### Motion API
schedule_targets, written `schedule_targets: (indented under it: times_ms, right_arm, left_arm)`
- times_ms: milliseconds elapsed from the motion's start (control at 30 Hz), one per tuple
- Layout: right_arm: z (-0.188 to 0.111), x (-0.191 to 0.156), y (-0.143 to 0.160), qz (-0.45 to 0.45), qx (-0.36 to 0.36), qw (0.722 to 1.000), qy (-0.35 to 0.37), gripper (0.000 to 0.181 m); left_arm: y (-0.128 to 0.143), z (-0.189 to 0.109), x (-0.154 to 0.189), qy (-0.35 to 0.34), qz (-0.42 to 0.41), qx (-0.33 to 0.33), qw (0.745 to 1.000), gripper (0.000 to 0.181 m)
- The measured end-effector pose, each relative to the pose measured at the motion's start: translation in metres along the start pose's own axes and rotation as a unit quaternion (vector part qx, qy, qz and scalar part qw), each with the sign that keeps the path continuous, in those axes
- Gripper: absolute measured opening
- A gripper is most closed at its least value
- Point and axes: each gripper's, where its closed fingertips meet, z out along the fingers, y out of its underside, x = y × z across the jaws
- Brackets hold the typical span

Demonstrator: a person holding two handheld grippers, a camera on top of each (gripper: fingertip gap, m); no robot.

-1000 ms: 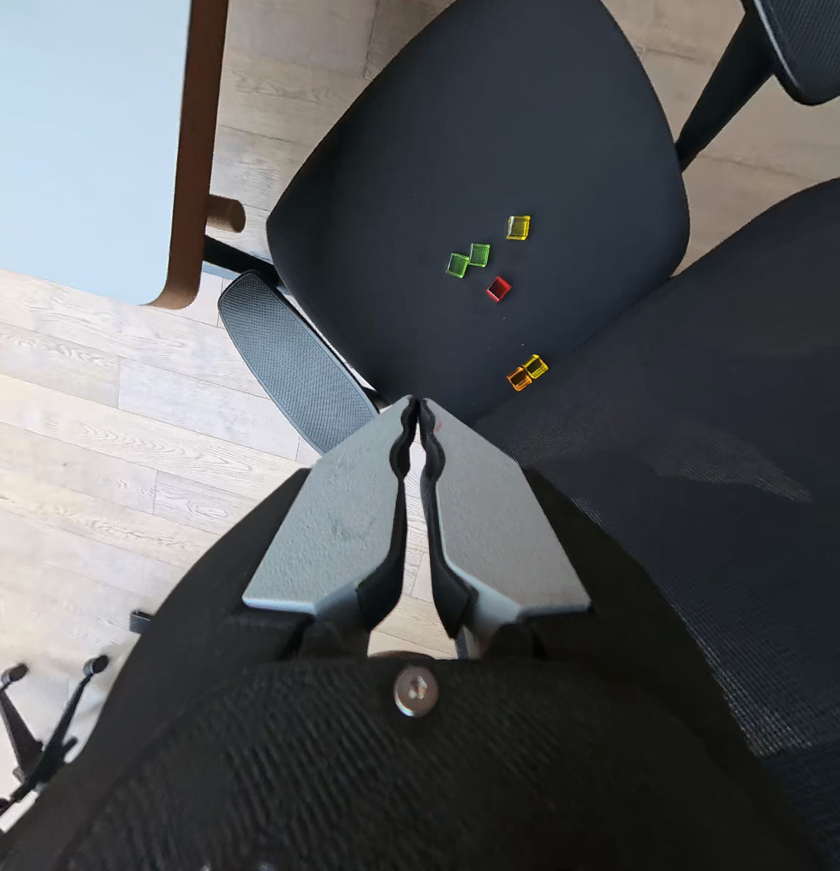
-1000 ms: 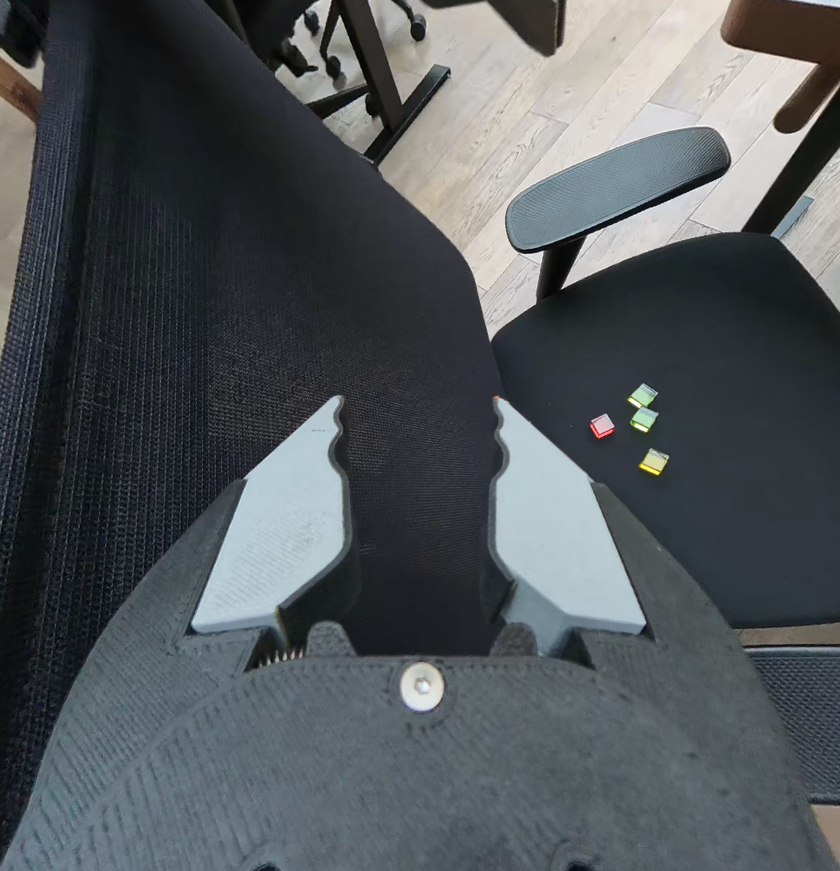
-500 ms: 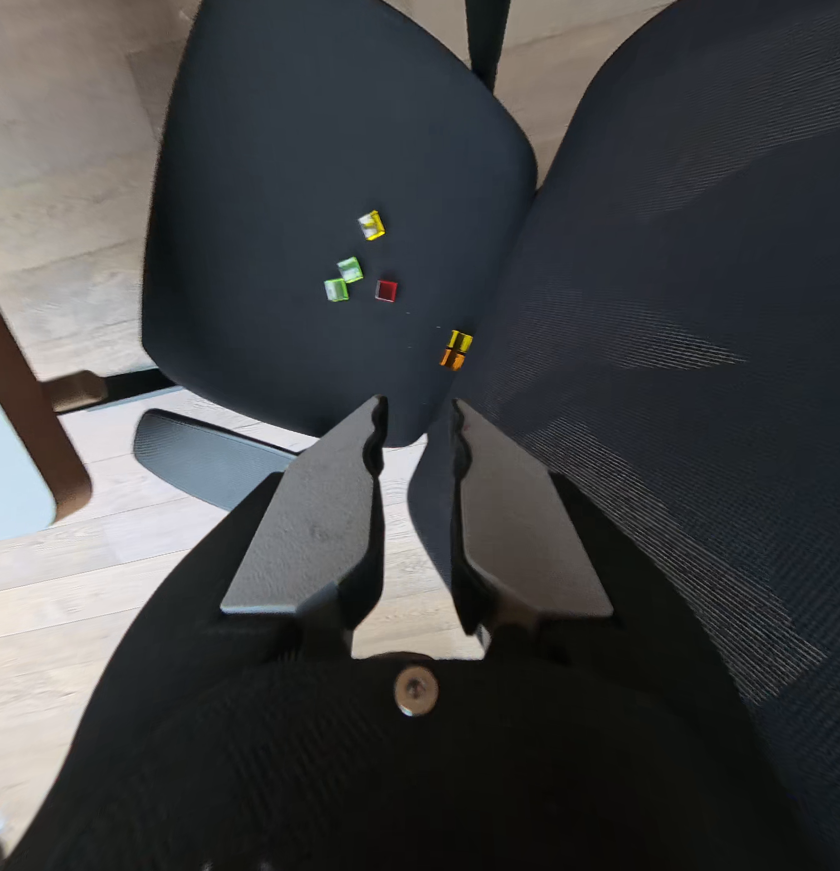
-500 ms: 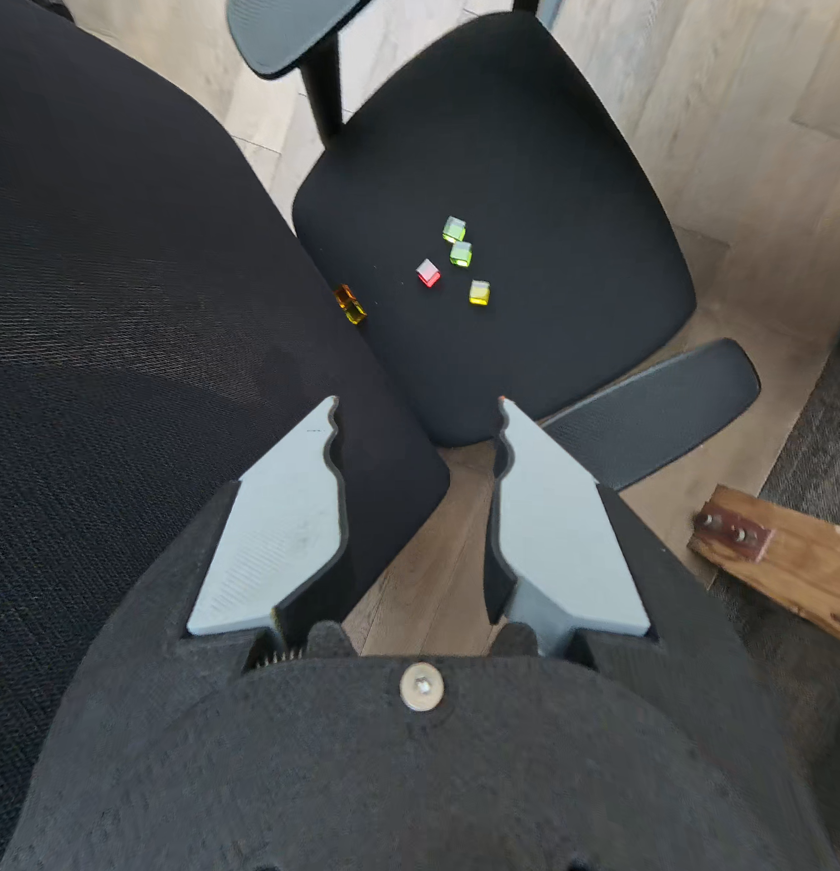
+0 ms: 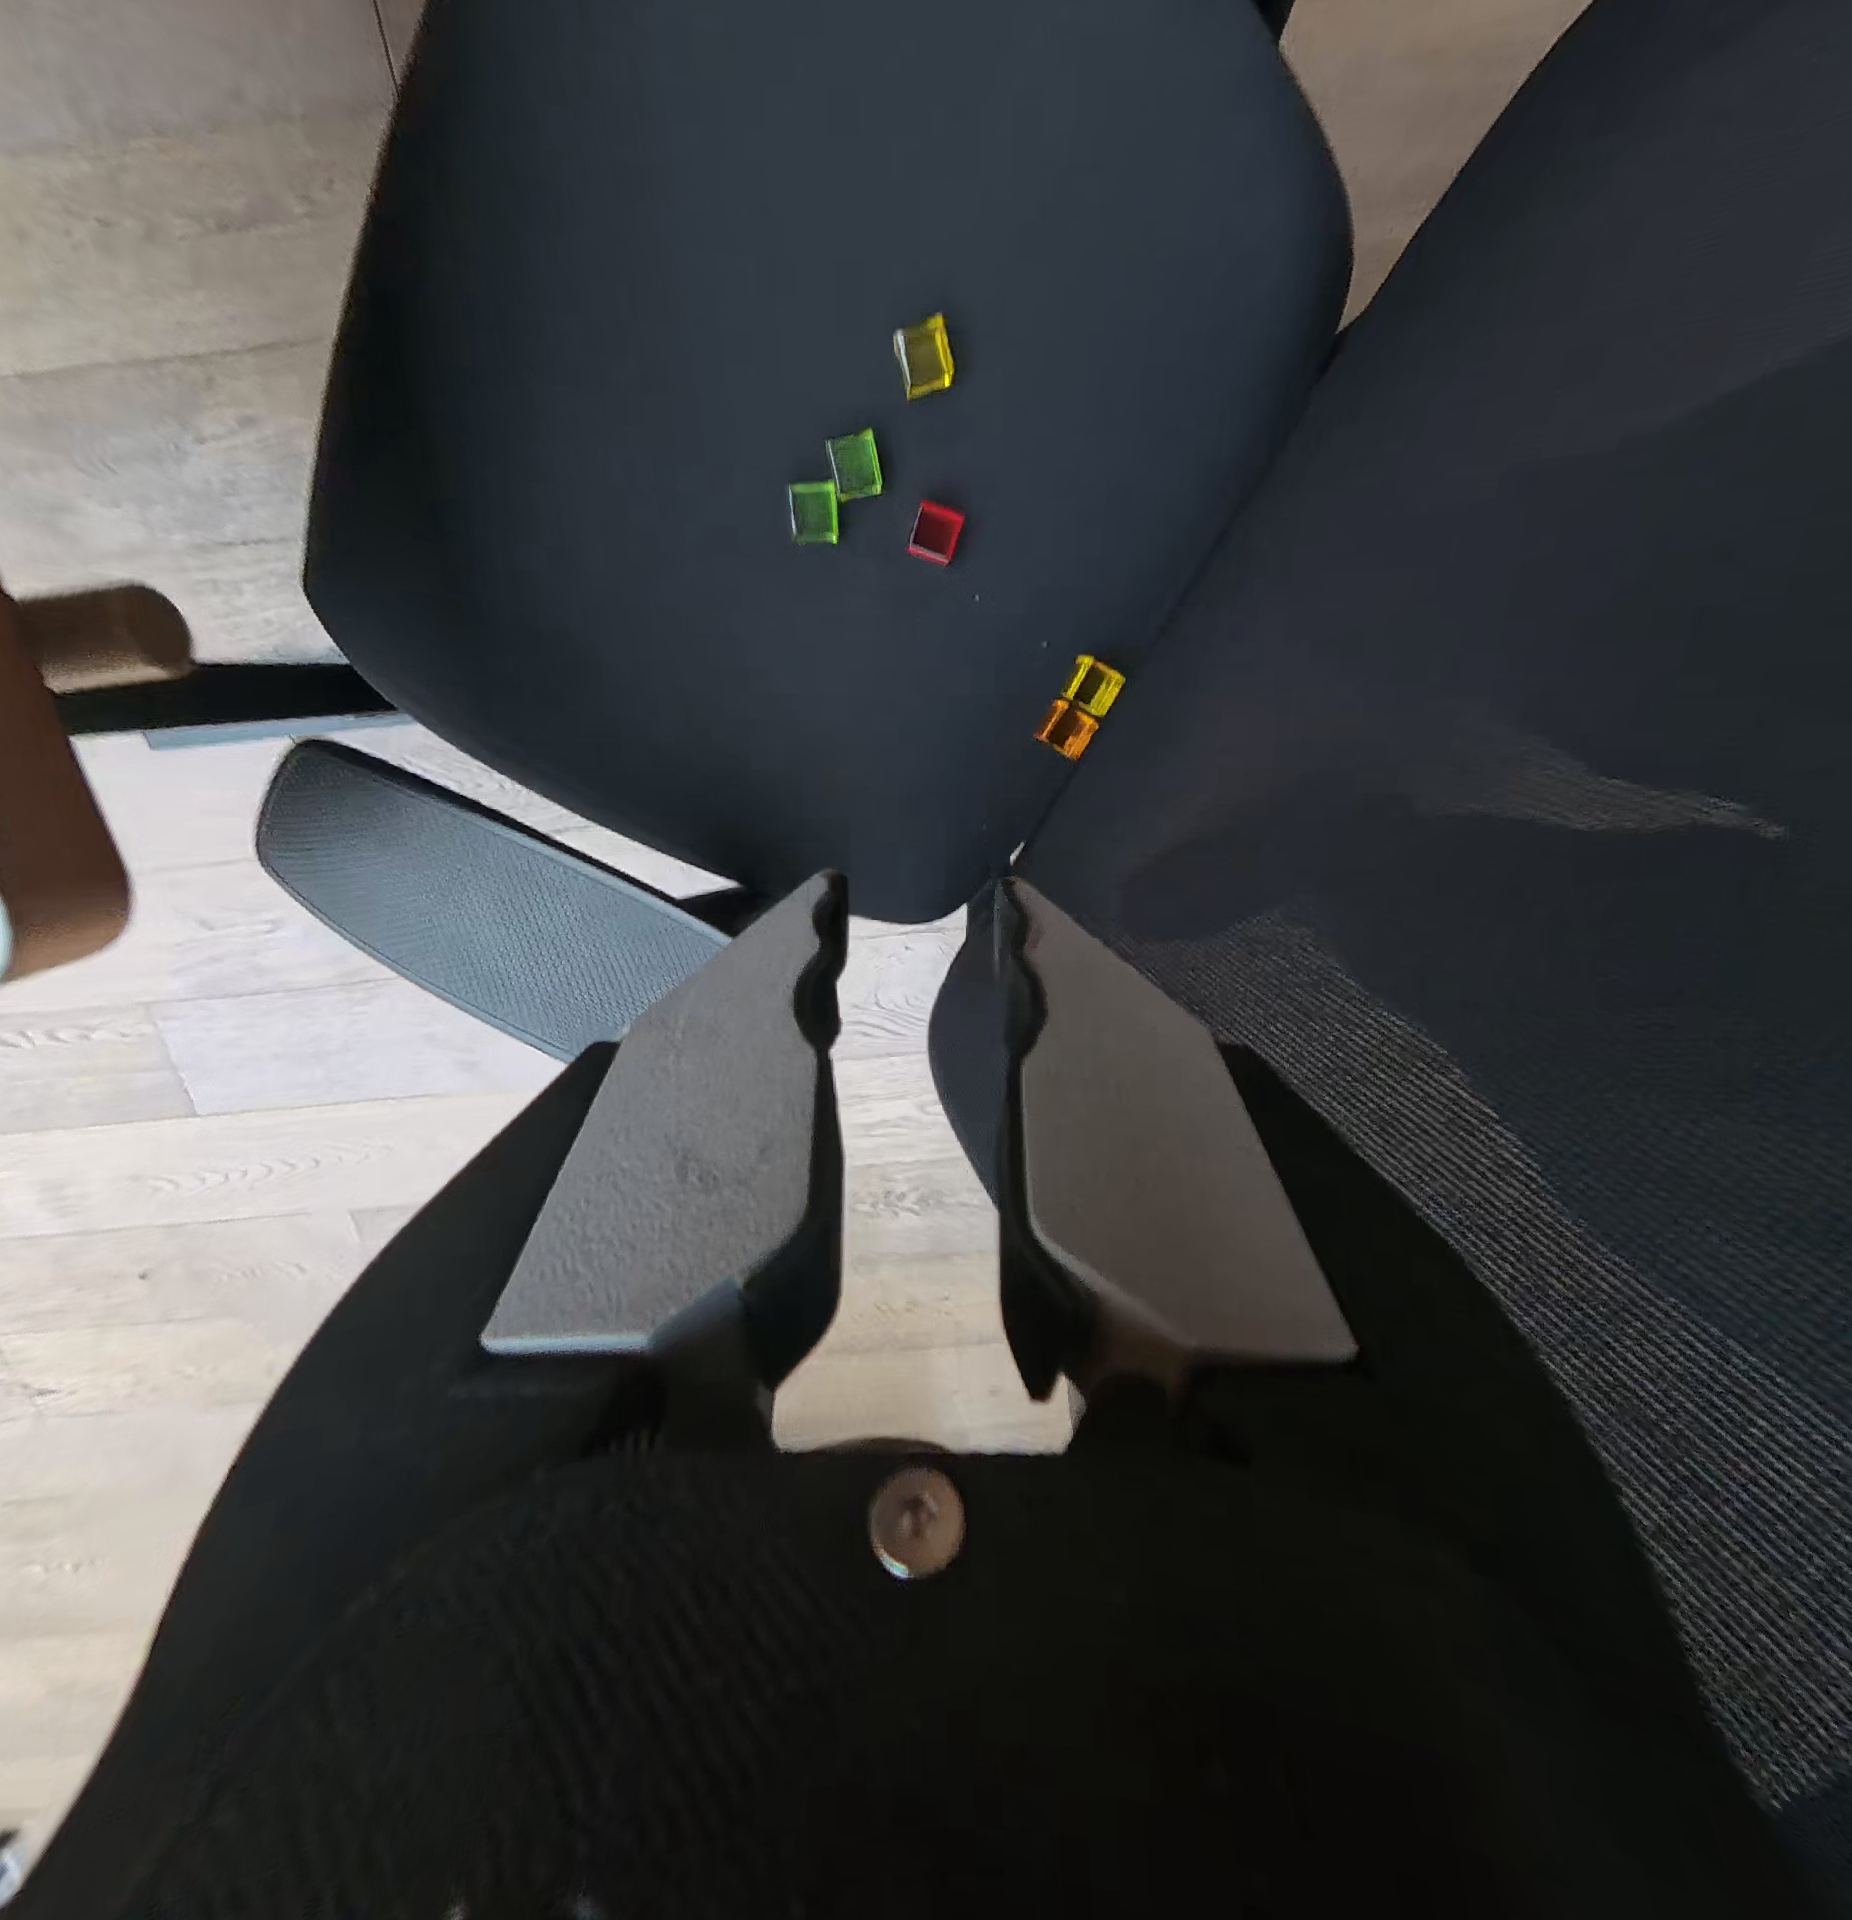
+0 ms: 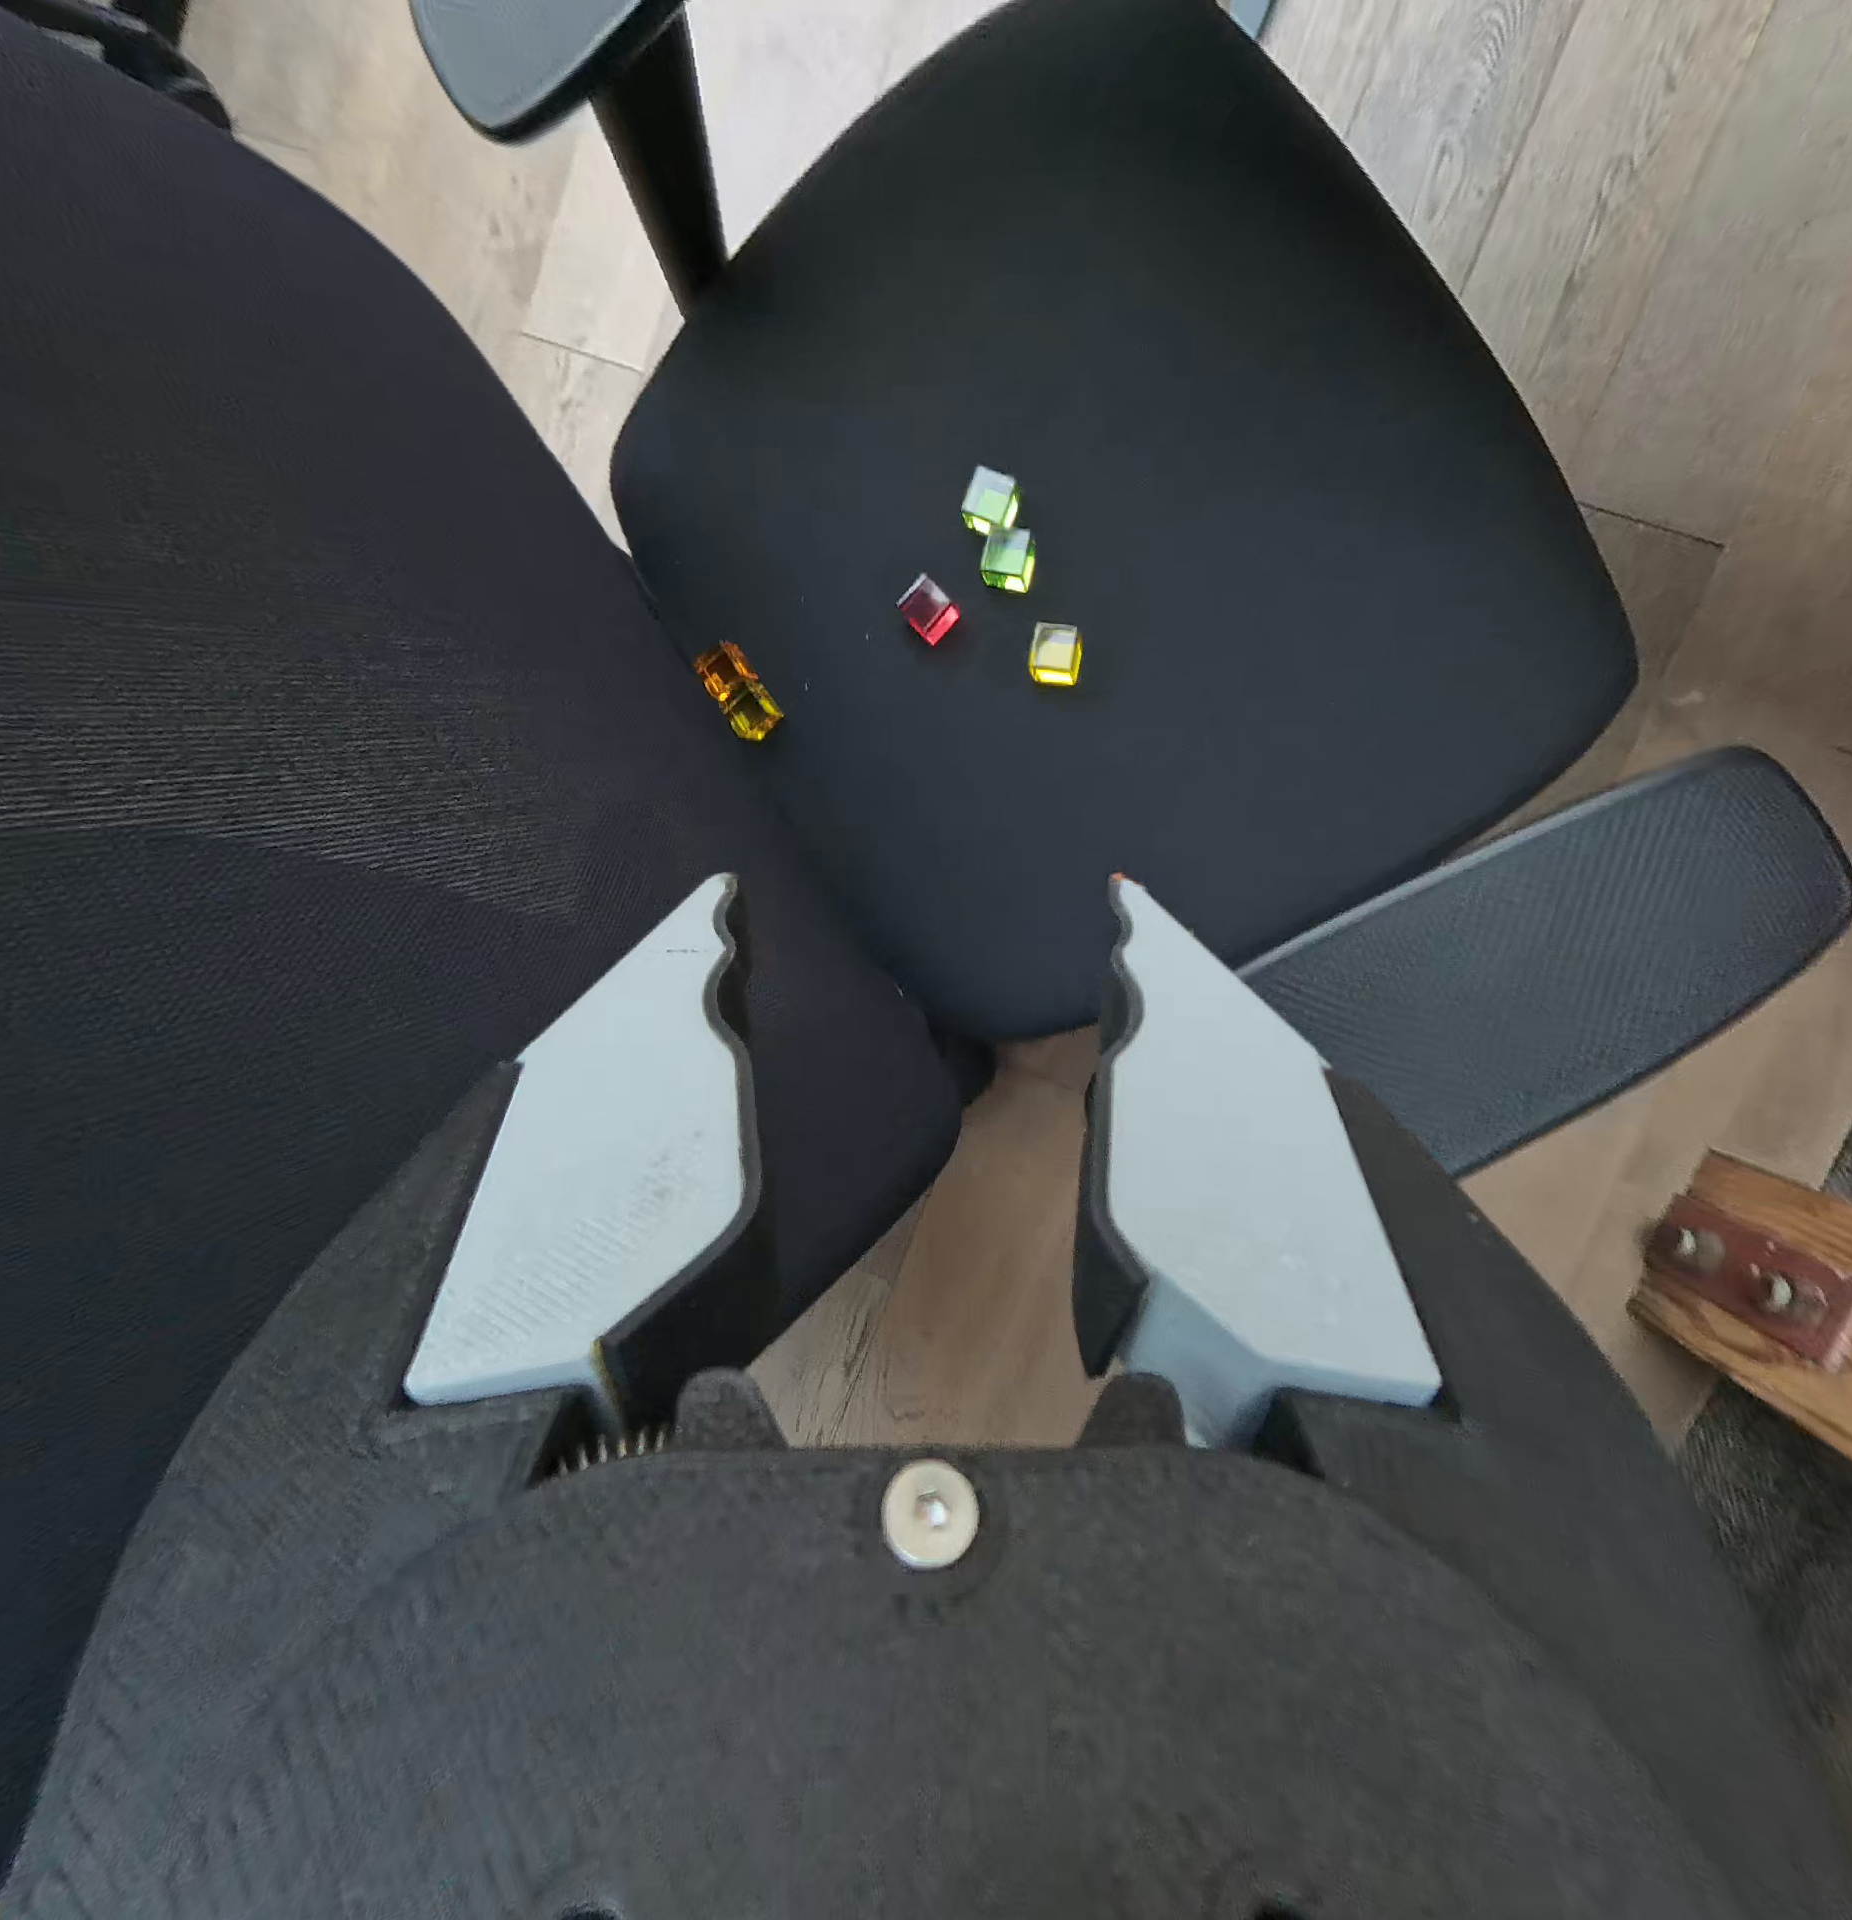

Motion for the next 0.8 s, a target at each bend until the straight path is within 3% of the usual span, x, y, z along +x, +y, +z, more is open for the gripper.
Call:
schedule_targets:
  times_ms: [100,267,400,633,800]
  right_arm:
    - [0.027,0.014,-0.002,-0.005,0.032,0.999,-0.019,0.065]
    - [0.072,0.041,0.007,0.007,0.054,0.998,-0.033,0.062]
    - [0.103,0.056,0.01,0.028,0.067,0.997,-0.036,0.061]
    - [0.161,0.055,0.019,0.046,0.06,0.996,-0.039,0.056]
    - [0.2,0.051,0.026,0.055,0.018,0.997,-0.055,0.043]
  left_arm:
    - [0.012,0.015,0.003,0.018,-0.025,-0.023,0.999,0.027]
    - [0.009,0.043,0.02,0.046,0.0,-0.055,0.997,0.026]
    - [0.01,0.085,0.023,0.066,0.031,-0.082,0.994,0.028]
    - [-0.016,0.236,-0.013,0.059,0.039,-0.042,0.997,0.031]
    - [-0.015,0.329,-0.046,0.03,0.022,-0.046,0.998,0.05]
